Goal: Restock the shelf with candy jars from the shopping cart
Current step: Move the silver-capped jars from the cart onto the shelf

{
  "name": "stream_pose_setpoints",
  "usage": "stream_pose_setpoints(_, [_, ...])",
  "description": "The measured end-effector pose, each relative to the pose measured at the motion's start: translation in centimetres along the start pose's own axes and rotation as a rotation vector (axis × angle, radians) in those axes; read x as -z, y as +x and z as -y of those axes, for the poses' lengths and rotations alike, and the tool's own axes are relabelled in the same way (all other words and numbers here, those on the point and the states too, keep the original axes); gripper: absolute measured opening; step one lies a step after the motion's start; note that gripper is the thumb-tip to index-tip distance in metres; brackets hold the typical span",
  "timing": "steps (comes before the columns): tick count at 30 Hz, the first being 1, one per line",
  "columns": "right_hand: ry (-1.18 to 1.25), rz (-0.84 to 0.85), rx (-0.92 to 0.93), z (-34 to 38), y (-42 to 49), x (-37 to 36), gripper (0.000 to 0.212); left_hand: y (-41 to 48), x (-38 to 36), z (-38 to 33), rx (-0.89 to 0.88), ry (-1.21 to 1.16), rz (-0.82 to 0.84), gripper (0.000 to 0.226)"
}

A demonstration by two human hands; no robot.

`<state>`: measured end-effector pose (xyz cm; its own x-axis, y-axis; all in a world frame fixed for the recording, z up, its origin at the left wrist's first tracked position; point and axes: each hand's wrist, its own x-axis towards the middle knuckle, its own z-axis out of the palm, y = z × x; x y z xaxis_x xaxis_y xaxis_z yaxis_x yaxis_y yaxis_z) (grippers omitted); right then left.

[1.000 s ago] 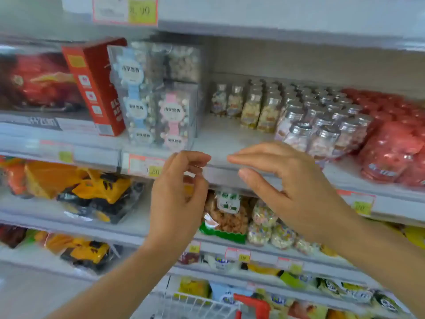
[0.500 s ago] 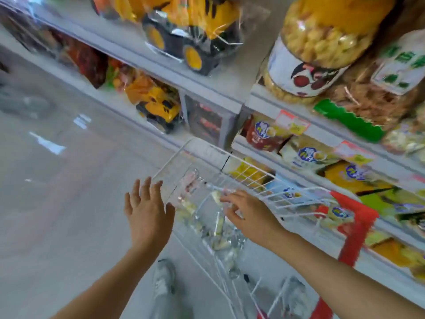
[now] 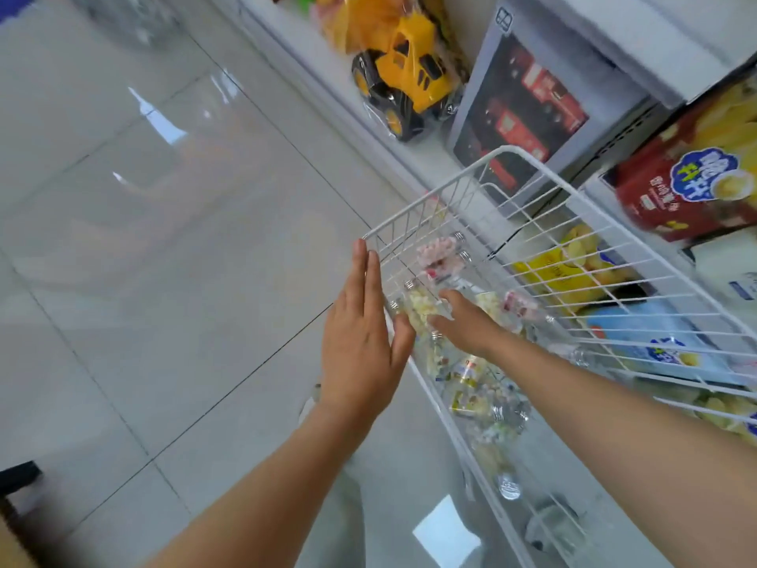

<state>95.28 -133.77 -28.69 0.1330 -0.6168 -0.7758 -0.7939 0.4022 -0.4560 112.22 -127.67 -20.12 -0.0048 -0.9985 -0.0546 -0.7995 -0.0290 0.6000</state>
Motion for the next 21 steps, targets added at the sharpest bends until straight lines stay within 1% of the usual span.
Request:
stream_pose_setpoints(2, [0.112, 0.018, -0.033, -0.1, 1.8, -0.8, 0.065, 0.0, -0.4, 0.4, -0.019, -0.017, -0.020, 0.069])
stream_pose_setpoints(4, [0.148, 0.005, -0.030, -0.2, 3.3, -1.7, 0.067, 0.1, -0.8, 0.7, -0.039, -0.031, -0.030, 0.068])
stream_pose_setpoints(7, [-0.051, -0.078, -0.073, -0.7, 4.7, -2.9, 0.066, 0.1, -1.1, 1.0, -0.046, -0.041, -0.034, 0.067])
stream_pose_setpoints(9, [-0.086, -0.122, -0.085, -1.2, 5.0, -3.1, 0.060, 0.0, -1.1, 1.1, -0.041, -0.046, -0.033, 0.067])
stream_pose_setpoints(11, [-0.022, -0.137, -0.053, -1.6, 4.7, -2.9, 0.057, 0.0, -1.0, 1.2, -0.042, -0.039, -0.032, 0.067])
stream_pose_setpoints(14, [0.072, -0.090, 0.000, -1.6, 3.3, -2.1, 0.057, 0.0, -0.7, 1.2, -0.038, -0.006, -0.023, 0.068])
stream_pose_setpoints(18, [0.348, -0.072, 0.114, -0.6, 0.6, 0.3, 0.047, 0.0, -0.2, 1.2, -0.002, 0.047, 0.024, 0.069])
stream_pose_setpoints(21, [0.489, -0.032, 0.214, 0.6, -1.5, 2.5, 0.047, 0.4, 0.5, 0.7, 0.030, 0.097, 0.029, 0.065])
